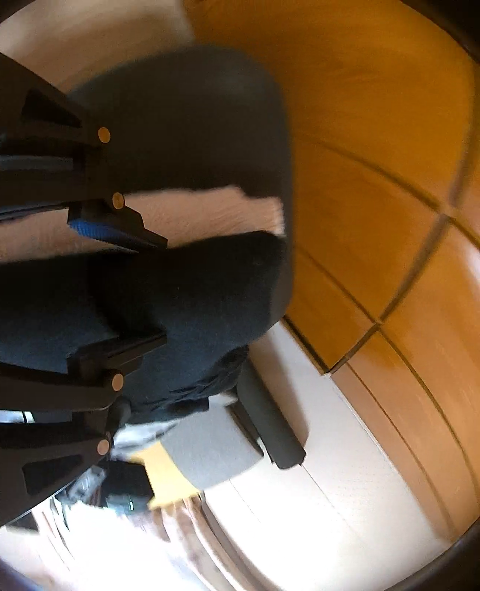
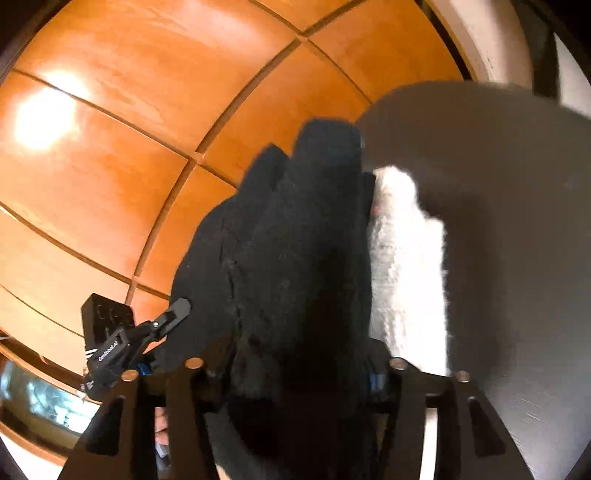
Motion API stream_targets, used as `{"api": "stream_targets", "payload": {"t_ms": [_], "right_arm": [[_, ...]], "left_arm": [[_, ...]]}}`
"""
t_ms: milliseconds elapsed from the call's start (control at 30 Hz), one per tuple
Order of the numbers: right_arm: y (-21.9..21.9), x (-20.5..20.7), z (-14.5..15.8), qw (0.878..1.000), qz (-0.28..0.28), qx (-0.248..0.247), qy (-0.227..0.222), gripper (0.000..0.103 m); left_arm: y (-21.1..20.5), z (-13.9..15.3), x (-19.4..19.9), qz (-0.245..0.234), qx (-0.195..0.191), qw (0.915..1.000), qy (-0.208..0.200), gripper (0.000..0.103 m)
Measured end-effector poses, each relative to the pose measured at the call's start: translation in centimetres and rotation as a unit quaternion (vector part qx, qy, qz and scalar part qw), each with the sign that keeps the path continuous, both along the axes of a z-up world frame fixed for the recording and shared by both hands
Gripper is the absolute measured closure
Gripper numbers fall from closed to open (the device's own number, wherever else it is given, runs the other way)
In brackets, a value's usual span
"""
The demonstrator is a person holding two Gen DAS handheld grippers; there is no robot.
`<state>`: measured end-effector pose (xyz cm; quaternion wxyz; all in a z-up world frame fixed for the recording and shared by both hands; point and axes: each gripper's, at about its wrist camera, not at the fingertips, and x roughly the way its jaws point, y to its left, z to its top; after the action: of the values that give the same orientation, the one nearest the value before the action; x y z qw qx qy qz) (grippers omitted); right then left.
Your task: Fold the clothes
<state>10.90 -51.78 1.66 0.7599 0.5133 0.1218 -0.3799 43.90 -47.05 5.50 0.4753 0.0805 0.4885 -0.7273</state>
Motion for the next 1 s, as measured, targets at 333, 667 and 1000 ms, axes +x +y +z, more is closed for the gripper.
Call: {"api": "stream_targets", "payload": {"t_ms": [333, 667, 1000], "right_arm": [[6.4, 1.0, 9.9, 0.947, 0.056, -0.217, 0.231, 0.055], [3.3, -0.2, -0.8, 0.97, 0.033, -0.118, 0.208, 0.057], [3.8, 1.8, 2.6, 0.966, 0.006, -0.12, 0.23, 0.049]], "left_arm": [[1.2, 5.3, -2.6, -0.016, -0.111, 0.9863, -0.121, 0.049], [-1.2, -3.7, -3.5, 0.021, 0.014, 0.9949, -0.098, 0.014], [3.5, 4.0, -5.8, 0.106, -0.121, 0.9548, -0.25, 0.022]]}}
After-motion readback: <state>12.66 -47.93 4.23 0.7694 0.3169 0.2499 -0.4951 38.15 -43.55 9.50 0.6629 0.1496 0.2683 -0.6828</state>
